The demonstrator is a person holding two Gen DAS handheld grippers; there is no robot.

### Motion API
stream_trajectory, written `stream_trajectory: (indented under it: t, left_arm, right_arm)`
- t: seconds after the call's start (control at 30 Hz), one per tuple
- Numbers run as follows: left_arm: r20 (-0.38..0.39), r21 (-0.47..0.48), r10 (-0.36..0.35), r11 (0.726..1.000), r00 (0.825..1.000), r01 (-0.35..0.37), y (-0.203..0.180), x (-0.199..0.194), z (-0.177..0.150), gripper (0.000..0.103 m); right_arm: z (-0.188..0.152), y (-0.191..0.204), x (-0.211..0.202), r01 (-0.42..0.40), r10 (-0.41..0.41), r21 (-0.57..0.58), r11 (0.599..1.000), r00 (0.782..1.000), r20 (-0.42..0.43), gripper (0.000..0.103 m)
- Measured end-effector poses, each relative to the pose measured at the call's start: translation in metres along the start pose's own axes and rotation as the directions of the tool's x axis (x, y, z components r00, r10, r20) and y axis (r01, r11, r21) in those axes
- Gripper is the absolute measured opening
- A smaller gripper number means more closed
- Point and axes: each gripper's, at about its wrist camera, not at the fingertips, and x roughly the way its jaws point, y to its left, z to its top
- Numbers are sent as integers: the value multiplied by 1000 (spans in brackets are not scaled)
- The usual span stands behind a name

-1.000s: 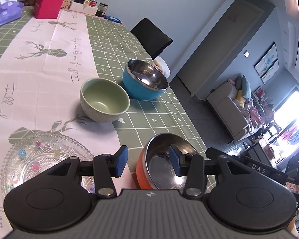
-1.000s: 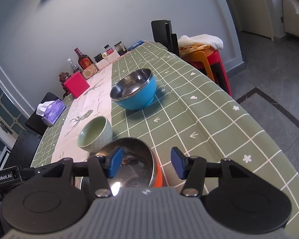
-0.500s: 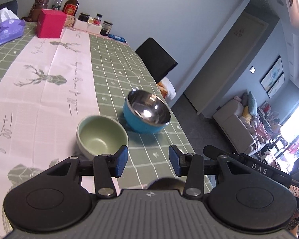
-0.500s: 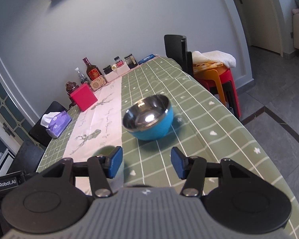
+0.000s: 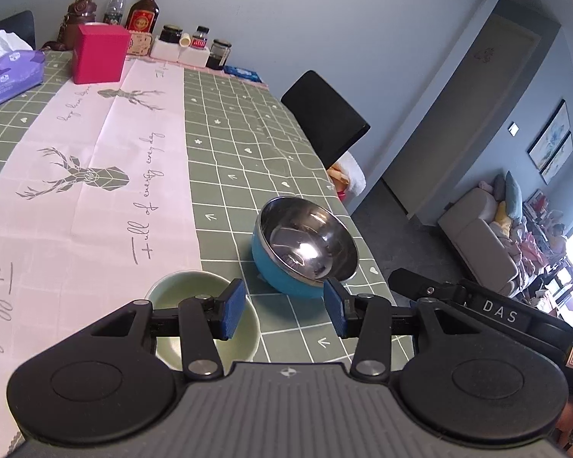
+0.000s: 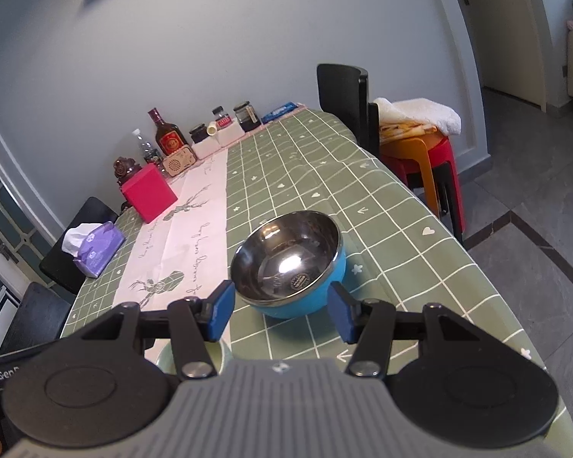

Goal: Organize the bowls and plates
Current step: 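Move the left gripper past the green bowl to the blue bowl, then close the left gripper on the blue bowl rim and lift it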

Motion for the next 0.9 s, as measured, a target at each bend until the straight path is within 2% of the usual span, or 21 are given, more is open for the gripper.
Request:
stream_trajectory:
  t: [0.27, 0.37, 0.53, 0.77, 0.9]
  left_arm:
    - [-35, -41, 22, 999, 999, -23, 5, 34, 21, 51]
    - [-38, -45, 32, 998, 999, -34, 4, 46, 26, 51]
    - [-68, -48, 53, 997, 996, -56, 0, 73, 32, 51]
    - [-86, -45, 112, 992, 990, -116, -7, 105, 37, 51]
    - [-90, -45, 131, 990, 987, -135, -7, 118, 38, 50]
  right_arm:
    - [13, -21, 37, 28, -18, 99, 995, 995, -99, 52]
    - [17, -26, 46, 39, -25, 115, 993, 993, -116, 47]
    - [23, -33, 59, 44, -23, 157, 987, 991, -134, 46]
    - [25, -46, 77, 67, -31, 205, 977, 984, -176, 32]
    - [25, -48, 82, 50, -11, 215, 975, 983, -181, 31]
